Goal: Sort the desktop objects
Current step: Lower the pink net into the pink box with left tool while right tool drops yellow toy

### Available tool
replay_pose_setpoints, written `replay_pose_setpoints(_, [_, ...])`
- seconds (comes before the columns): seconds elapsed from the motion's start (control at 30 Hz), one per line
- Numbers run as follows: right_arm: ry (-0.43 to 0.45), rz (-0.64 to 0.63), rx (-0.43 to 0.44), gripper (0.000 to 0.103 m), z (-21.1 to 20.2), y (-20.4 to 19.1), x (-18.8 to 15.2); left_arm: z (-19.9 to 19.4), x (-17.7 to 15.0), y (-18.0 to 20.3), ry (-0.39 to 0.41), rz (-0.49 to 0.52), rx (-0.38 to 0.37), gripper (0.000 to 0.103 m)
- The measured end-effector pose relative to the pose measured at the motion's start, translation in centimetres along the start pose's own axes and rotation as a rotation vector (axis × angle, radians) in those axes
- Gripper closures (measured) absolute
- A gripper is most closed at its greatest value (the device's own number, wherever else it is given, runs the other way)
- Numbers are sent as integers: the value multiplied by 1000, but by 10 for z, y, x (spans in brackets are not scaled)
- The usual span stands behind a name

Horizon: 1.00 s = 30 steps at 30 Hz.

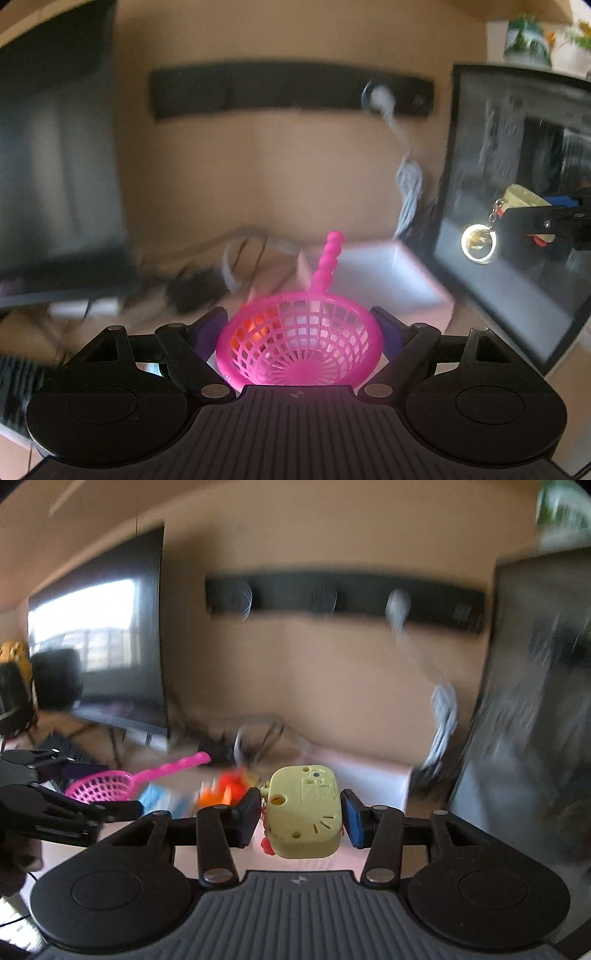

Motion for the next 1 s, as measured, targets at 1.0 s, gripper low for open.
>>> replay_pose_setpoints(1.0, [-83,216,-194,56,162,115,14,132,-60,11,-182,-19,-60,0])
Point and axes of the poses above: each gripper's, at about its wrist camera, not at the fingertips, and z roughly the way its jaws point, y to its right, x to its top, the point moved 9 cm from there along z, roughly the way its jaws point, and after that the axes turned 7 degrees about x, right-handed, at the moved point
